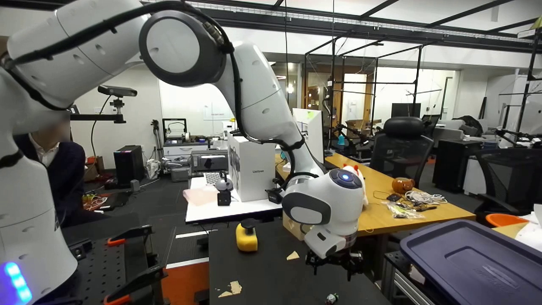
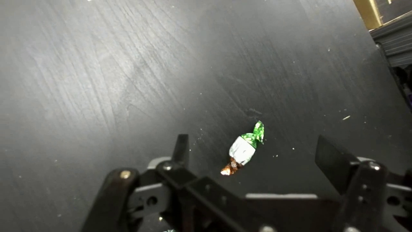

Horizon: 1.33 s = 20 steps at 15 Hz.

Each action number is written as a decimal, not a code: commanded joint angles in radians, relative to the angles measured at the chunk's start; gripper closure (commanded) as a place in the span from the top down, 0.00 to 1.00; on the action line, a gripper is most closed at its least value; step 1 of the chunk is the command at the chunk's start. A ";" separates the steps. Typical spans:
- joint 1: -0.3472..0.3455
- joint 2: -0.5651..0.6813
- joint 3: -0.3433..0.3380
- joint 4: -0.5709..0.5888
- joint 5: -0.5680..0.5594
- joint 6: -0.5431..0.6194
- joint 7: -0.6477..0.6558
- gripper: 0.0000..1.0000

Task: Pick up the sweets from the table and put them in the bowl

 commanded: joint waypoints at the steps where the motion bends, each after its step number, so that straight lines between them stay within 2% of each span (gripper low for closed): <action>1: 0.026 0.030 -0.031 0.054 0.035 -0.078 -0.010 1.00; 7: 0.082 0.074 -0.087 0.106 0.016 -0.113 0.021 1.00; 12: 0.098 0.126 -0.098 0.167 0.012 -0.149 0.022 1.00; 20: 0.128 0.161 -0.143 0.197 0.001 -0.146 0.065 1.00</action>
